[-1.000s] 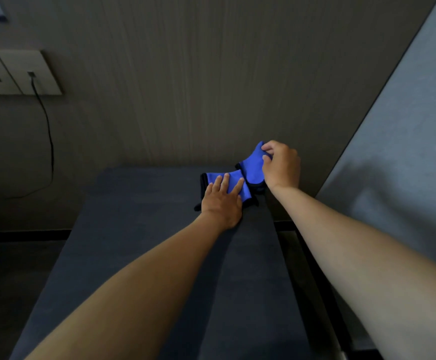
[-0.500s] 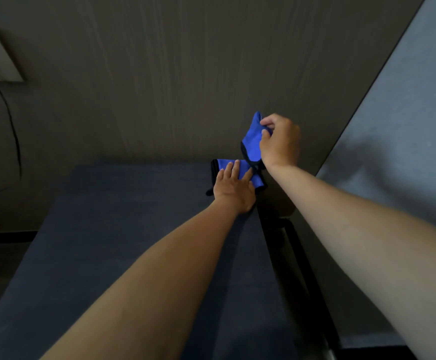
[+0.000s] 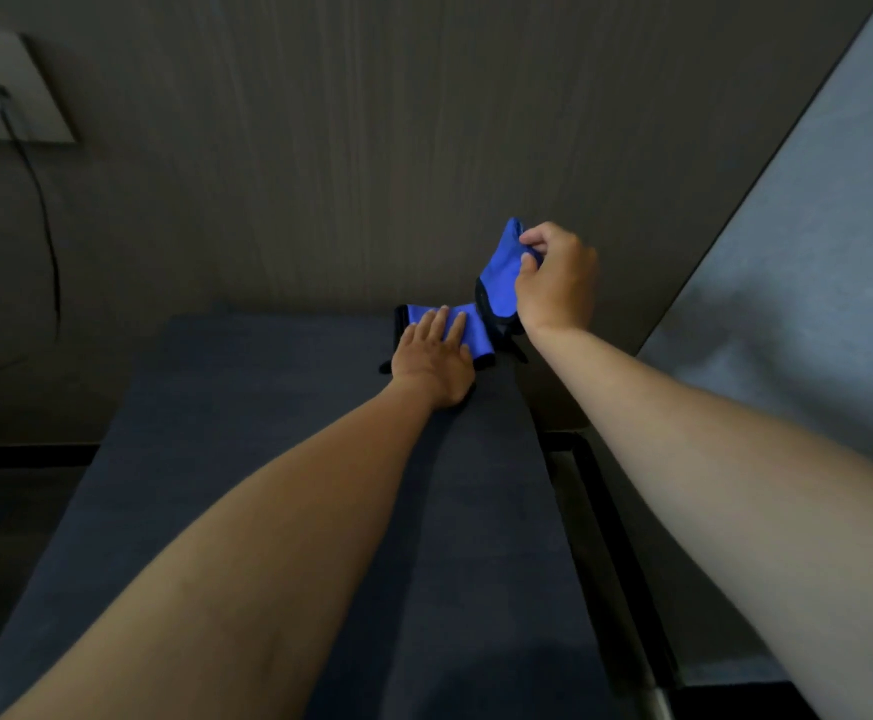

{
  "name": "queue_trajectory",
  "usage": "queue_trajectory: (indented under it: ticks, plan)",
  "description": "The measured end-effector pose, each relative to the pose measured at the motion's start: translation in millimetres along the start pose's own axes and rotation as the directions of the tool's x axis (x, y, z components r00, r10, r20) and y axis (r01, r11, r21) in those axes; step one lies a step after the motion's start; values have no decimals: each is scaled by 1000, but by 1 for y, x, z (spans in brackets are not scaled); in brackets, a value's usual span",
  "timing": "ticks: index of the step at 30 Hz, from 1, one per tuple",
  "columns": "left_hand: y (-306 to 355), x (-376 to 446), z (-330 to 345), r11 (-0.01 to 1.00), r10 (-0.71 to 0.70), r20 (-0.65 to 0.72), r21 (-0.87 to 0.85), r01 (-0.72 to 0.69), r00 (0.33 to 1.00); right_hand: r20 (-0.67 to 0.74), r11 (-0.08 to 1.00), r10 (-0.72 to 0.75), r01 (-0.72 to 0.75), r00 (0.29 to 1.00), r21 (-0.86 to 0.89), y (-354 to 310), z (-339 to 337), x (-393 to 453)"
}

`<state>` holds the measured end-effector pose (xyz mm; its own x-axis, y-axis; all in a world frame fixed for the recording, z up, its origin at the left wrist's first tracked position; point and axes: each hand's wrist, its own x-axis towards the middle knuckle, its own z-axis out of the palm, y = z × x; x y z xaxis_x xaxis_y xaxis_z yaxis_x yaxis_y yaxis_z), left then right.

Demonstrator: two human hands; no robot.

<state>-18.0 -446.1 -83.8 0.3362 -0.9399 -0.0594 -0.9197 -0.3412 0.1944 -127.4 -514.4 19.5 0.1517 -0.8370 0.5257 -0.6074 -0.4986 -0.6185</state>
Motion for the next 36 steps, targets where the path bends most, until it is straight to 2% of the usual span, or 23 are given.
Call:
queue_trajectory:
  ticks: [9,13,17,21,26,33,36]
  plan:
    - [-61,-36,-9,999,-50,-34,-6,49,998,26,996,49,-51,998,79,-28,14,-12]
    - [-78,-47,-12,998,-68,-43,-5,67,997,50,973,150,-156,987,171,-32,21,-11]
    - [-84,-53,-13,996,-87,-35,-9,87,996,132,921,365,-378,922,96,1,30,-18]
    - [-84,-55,-14,997,-80,-30,-8,79,996,240,884,458,-468,856,-14,36,33,-34]
    - [-86,-61,-13,998,-69,-43,5,70,997,321,914,397,-404,860,-48,47,35,-41]
    - [-87,-80,-15,998,-67,-51,4,67,996,329,904,304,-380,894,195,40,45,-39]
    - [-87,-81,-16,998,-69,-40,7,70,997,376,901,311,-397,873,176,46,48,-40]
